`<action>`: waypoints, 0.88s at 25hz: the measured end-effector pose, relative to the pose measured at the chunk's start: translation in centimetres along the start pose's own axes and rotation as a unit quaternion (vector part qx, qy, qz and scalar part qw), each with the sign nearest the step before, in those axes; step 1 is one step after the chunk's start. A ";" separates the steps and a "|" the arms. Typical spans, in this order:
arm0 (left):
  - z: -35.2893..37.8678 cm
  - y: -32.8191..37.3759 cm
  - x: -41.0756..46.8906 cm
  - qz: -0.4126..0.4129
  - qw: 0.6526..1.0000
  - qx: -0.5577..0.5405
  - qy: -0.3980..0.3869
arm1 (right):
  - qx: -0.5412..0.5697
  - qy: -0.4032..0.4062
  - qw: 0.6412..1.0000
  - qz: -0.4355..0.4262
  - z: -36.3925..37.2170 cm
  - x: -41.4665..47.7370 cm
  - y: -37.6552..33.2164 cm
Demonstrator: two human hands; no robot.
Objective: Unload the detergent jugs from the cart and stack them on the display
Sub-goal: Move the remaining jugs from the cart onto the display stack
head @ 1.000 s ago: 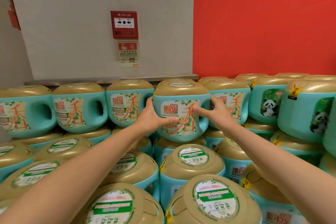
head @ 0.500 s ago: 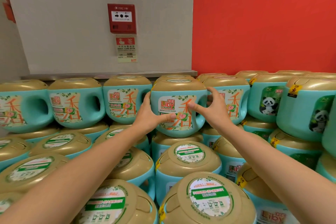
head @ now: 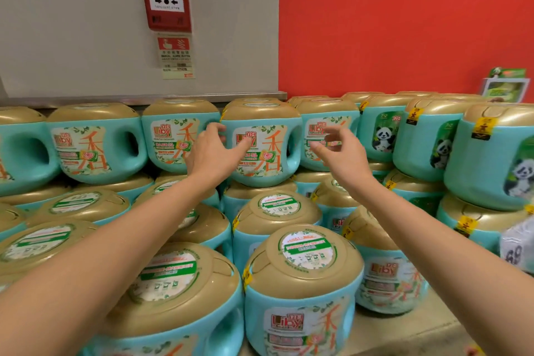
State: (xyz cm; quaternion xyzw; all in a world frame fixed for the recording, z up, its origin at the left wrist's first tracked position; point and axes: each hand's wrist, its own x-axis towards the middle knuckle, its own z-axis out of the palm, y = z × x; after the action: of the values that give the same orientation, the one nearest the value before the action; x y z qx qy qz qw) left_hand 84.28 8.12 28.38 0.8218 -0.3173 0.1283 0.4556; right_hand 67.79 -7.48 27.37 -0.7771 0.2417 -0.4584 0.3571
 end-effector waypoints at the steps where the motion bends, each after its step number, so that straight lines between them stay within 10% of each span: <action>1: -0.7 0.6 -0.8 0.027 0.999 -0.018 -0.015 | 0.022 0.014 1.000 0.006 -1.2 -1.3 -0.2; 9: -2.1 7.2 -15.6 0.160 0.920 -0.322 -0.154 | 0.114 0.041 0.991 -0.053 -13.7 -15.2 0.3; 22: 22.9 21.6 -42.3 -0.014 0.872 -0.368 -0.324 | 0.057 0.110 0.980 0.158 -42.2 -30.8 17.8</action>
State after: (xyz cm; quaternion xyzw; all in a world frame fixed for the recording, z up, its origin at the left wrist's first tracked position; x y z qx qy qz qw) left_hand 36.31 -2.04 8.96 0.5943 -0.4600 -0.2770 0.5987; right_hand 15.29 -11.09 10.58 -0.6524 0.3729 -0.4918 0.4397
